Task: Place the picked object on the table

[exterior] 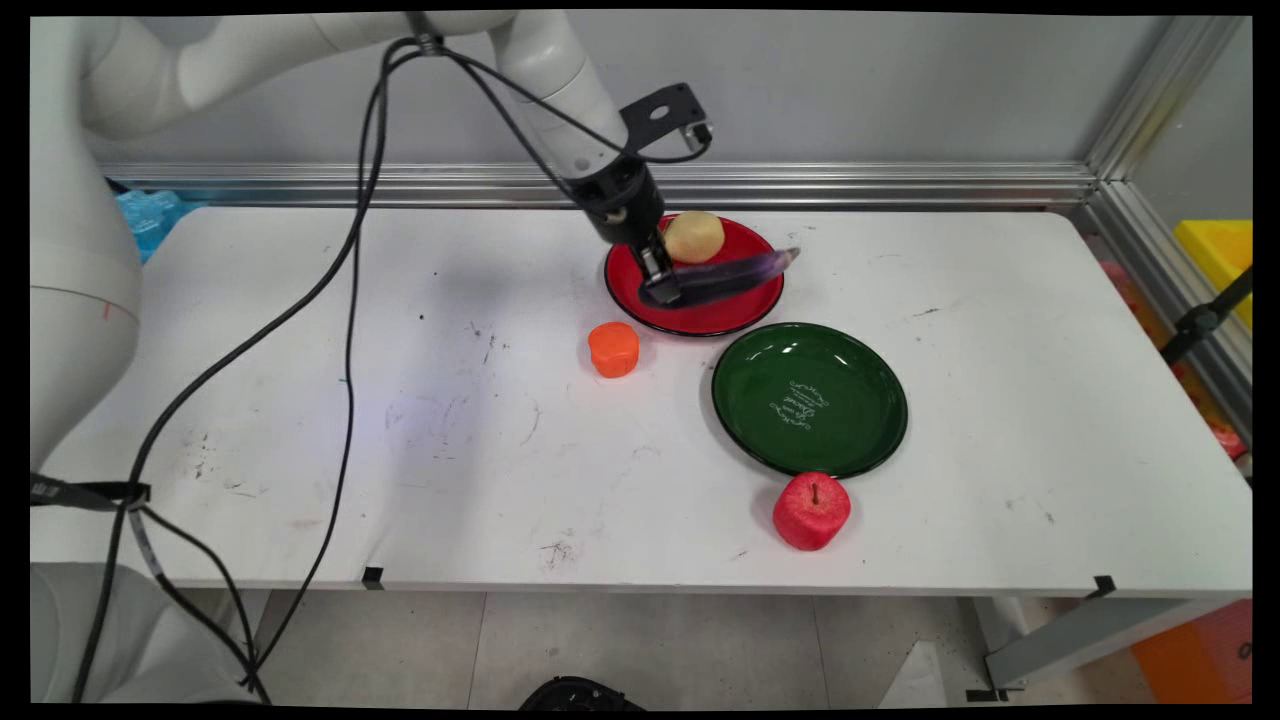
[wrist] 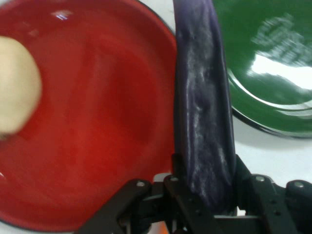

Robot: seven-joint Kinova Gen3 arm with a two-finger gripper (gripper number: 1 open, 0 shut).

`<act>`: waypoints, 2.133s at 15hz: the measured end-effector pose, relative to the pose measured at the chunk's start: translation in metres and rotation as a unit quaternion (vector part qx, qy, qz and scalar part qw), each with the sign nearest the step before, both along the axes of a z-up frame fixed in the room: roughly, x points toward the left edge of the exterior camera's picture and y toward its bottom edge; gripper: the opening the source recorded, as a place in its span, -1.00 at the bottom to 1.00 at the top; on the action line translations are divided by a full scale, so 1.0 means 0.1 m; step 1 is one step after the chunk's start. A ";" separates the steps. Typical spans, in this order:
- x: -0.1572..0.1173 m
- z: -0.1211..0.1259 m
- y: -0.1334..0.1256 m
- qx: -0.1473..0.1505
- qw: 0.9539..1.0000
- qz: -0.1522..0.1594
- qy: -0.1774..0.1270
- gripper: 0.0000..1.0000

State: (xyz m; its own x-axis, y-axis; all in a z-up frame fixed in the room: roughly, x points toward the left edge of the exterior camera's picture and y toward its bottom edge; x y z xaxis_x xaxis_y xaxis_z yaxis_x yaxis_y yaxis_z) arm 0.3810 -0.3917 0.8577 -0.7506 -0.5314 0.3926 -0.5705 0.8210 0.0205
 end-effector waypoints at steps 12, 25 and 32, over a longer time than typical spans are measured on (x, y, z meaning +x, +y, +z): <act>0.24 0.04 1.08 0.024 0.999 -0.022 -0.027 -1.00; 0.50 -0.64 1.35 0.014 0.998 -0.036 -0.042 -1.00; 0.51 -0.85 1.29 0.007 0.998 -0.041 -0.039 1.00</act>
State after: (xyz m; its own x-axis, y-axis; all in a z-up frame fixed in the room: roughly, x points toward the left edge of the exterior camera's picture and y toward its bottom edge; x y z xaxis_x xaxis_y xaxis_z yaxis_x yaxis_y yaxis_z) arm 0.4324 -0.2623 0.7732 -0.8198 -0.4717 0.3248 -0.5017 0.8650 -0.0100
